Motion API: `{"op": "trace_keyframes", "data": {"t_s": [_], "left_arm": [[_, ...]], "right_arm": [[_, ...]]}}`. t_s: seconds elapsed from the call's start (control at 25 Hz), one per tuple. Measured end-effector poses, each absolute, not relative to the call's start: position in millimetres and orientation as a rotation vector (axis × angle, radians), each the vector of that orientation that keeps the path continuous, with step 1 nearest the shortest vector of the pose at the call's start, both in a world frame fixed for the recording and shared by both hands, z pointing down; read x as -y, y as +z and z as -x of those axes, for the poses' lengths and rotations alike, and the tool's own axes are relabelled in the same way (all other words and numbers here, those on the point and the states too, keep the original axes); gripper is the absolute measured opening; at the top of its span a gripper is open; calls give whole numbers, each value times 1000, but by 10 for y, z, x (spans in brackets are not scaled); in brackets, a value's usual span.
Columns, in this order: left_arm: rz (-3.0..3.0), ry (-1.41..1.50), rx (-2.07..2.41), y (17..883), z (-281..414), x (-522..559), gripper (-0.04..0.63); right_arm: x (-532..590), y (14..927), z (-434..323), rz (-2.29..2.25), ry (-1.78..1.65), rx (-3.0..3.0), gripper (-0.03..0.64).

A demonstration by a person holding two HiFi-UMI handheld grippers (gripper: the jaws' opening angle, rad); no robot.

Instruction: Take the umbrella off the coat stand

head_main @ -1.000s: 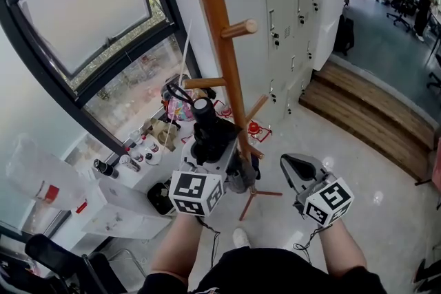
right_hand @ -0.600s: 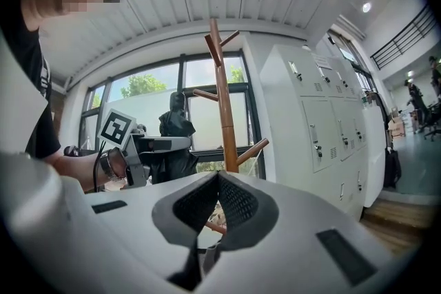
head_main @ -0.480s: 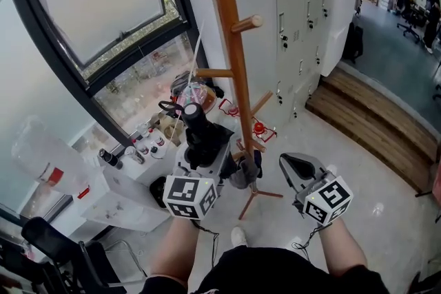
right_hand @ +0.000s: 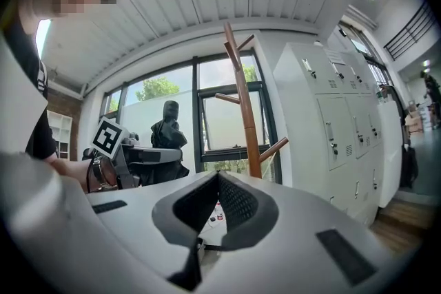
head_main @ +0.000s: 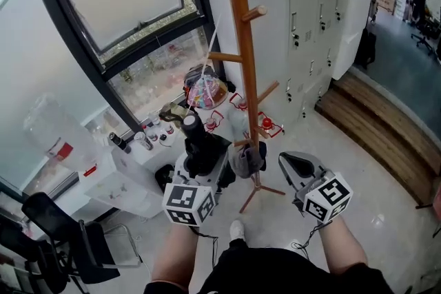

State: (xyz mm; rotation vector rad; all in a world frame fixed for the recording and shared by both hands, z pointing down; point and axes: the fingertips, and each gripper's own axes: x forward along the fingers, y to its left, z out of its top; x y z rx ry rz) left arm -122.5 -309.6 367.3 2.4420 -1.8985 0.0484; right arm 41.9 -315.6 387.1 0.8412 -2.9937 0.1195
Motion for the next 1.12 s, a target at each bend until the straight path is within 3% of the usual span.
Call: {"op": "trace_keyframes", "data": {"t_s": [0.6, 1.12], "left_arm": [[-2298, 65, 1942, 4056, 1070, 2082, 259], [-2382, 136, 1785, 4263, 1357, 1531, 259]], "right_arm": [[2487, 4065, -502, -688, 158, 2983, 54], [2047, 4161, 92, -746, 191, 2962, 54]]}}
